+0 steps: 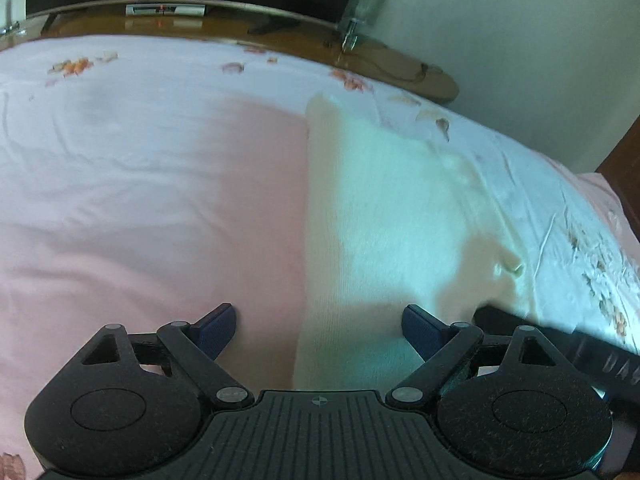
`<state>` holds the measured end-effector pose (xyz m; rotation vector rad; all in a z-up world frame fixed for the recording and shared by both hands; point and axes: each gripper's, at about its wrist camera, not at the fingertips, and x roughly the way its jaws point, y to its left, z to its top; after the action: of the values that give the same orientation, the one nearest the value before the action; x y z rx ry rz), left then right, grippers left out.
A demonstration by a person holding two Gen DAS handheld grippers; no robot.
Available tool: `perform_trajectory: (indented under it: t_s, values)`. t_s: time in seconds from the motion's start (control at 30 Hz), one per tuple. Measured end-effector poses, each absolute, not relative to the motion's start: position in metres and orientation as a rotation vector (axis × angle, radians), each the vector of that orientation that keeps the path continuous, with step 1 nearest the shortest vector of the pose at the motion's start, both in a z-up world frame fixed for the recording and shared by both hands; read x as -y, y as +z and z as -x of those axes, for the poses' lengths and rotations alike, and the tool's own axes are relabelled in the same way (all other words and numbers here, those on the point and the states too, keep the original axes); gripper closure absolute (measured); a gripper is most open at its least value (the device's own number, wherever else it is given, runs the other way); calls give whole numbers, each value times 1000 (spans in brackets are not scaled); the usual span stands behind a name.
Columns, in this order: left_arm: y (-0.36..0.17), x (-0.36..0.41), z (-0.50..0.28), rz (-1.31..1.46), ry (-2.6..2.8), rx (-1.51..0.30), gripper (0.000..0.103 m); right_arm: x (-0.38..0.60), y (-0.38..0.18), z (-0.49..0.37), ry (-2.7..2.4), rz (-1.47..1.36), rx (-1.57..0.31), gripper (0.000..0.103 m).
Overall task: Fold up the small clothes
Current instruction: 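Grasp the opposite sweater side edge with the right tool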
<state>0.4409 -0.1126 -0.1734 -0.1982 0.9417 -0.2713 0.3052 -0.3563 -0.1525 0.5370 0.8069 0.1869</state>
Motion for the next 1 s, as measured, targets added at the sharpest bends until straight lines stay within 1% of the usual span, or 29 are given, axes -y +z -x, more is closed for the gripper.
perform_trajectory:
  t_s: [0.27, 0.43, 0.47, 0.5, 0.53, 0.57, 0.6, 0.9, 1.0]
  values:
    - [-174, 117, -441, 178, -276, -932, 13, 354, -156, -343, 192, -566, -769, 62]
    - [-173, 119, -441, 178, -278, -928, 13, 343, -162, -360, 163, -490, -749, 63]
    - [-173, 119, -441, 177, -278, -927, 13, 342, -162, -362, 157, -482, -745, 65]
    - [-173, 119, -441, 176, -279, -925, 13, 340, -161, -364, 151, -472, -742, 72]
    - [-173, 119, -442, 178, -279, -926, 13, 339, -160, -365, 143, -457, -741, 75]
    - [-172, 119, -441, 180, -279, -925, 13, 338, -158, -365, 139, -438, -738, 84]
    - [-172, 118, -441, 184, -279, -925, 13, 336, -155, -364, 143, -412, -730, 86]
    - [-166, 125, -438, 204, -310, -916, 13, 340, -122, -353, 165, -206, -663, 88]
    - [-169, 133, -436, 183, -326, -930, 13, 355, -131, -358, 141, -212, -721, 88]
